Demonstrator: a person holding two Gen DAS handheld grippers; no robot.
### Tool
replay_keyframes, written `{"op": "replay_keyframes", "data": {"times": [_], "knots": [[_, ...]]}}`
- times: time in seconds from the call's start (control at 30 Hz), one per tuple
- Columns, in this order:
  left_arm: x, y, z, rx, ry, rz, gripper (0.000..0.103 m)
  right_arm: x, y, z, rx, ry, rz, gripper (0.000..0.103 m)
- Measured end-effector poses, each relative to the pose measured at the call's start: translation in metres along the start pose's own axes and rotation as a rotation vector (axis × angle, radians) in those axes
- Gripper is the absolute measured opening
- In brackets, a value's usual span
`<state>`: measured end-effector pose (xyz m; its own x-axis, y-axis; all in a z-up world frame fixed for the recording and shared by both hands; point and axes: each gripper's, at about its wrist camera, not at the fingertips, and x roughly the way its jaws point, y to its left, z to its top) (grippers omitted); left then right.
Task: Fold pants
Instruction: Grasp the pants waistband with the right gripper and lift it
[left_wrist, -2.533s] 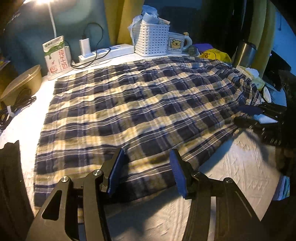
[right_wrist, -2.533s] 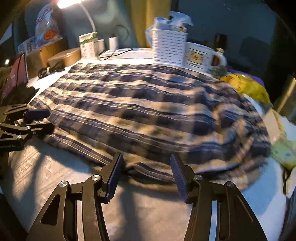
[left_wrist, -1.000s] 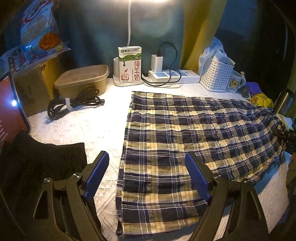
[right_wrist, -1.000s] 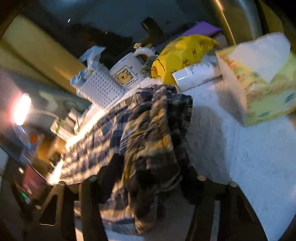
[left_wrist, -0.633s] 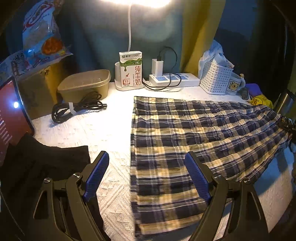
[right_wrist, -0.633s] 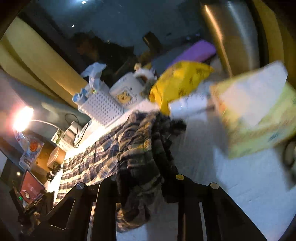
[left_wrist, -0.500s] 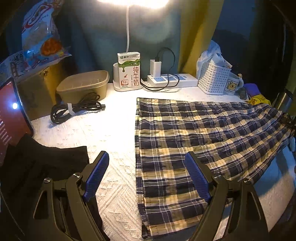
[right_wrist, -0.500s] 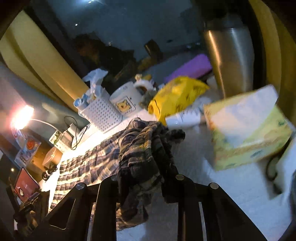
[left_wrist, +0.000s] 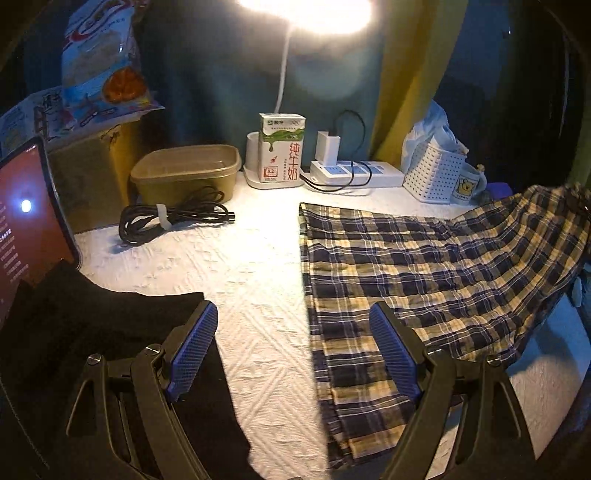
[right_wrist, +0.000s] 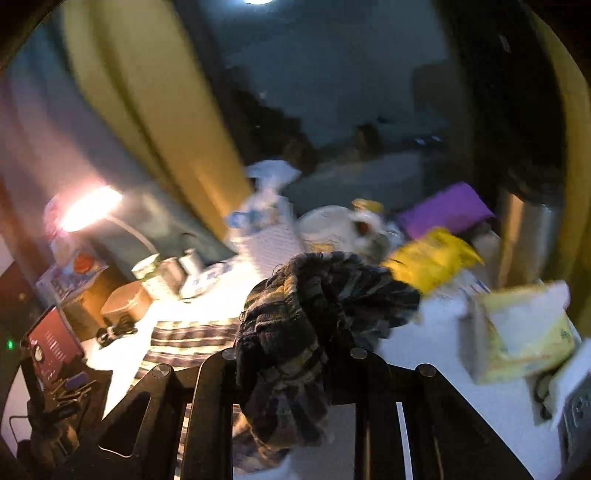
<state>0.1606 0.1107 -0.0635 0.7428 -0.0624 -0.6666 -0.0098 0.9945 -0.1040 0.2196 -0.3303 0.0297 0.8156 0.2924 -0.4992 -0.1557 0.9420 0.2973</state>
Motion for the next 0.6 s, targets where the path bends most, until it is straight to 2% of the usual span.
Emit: {"op": "replay_keyframes", "data": {"times": [0.13, 0.3, 0.6], "knots": [[-0.003, 0.013, -0.004, -0.017, -0.008, -0.016, 0.084, 0.016, 0.053, 0.005, -0.08, 0.018, 0.067, 0.023], [-0.005, 0.026, -0.01, -0.014, 0.001, -0.025, 0.084, 0.05, 0.122, -0.005, -0.173, 0.074, 0.17, 0.023], [-0.019, 0.045, -0.01, -0.018, -0.028, -0.039, 0.084, 0.129, 0.222, -0.081, -0.309, 0.308, 0.308, 0.021]]}}
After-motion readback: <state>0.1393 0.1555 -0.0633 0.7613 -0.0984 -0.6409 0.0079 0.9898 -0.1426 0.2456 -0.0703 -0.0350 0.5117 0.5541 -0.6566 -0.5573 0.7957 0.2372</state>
